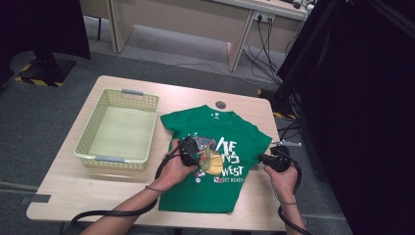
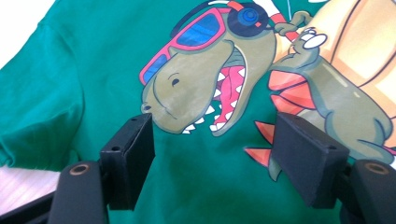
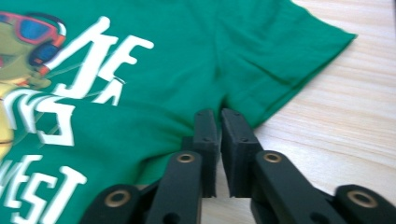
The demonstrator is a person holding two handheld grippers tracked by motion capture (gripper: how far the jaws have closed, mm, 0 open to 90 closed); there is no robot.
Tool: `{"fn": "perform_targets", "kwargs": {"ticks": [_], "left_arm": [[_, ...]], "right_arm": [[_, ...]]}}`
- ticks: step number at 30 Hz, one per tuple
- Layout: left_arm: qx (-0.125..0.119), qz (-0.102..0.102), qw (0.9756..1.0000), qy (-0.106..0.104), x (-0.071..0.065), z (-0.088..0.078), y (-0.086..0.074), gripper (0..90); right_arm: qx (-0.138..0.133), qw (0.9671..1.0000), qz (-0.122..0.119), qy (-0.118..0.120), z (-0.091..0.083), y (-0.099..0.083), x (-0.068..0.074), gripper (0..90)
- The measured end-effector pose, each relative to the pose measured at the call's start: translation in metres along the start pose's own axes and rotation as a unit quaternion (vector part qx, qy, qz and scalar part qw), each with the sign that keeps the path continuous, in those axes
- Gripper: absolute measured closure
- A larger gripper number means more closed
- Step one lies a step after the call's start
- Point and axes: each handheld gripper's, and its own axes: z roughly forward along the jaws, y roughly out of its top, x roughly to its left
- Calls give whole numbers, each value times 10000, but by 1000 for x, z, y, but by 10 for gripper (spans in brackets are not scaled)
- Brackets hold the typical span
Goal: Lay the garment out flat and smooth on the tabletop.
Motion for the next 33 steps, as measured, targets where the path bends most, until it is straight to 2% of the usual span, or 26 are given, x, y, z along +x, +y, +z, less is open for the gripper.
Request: {"fn": "perform_targets", "kwargs": {"ticks": [1, 3, 6, 10, 13, 18, 28, 33], "left_arm": [[-6, -11, 10000, 33, 0, 0, 0, 288], [-35, -8, 10000, 81, 0, -1, -1, 290], [-90, -9, 10000, 3, -3, -6, -1, 288], [-197, 68, 9997, -122, -12, -15, 0, 285], [-237, 91, 9992, -317, -19, -19, 0, 281], [-181, 158, 9982, -541, -31, -21, -5, 277], [-138, 260, 9982, -527, -36, -18, -7, 277], [-160, 275, 9983, -491, -37, -18, -8, 275]], "right_arm": [[19, 10000, -9, -57, 0, -1, 0, 775], [21, 10000, 4, 27, -2, -3, 1, 762], [28, 9999, -7, 122, -5, -10, 4, 735], [68, 9998, 60, 180, -9, -17, 7, 701], [139, 9995, 61, 261, -8, -22, 9, 684], [181, 9992, 99, 348, -1, -24, 12, 649], [234, 9991, 139, 332, 9, -21, 19, 645], [237, 9993, 83, 260, 11, -22, 21, 699]]}}
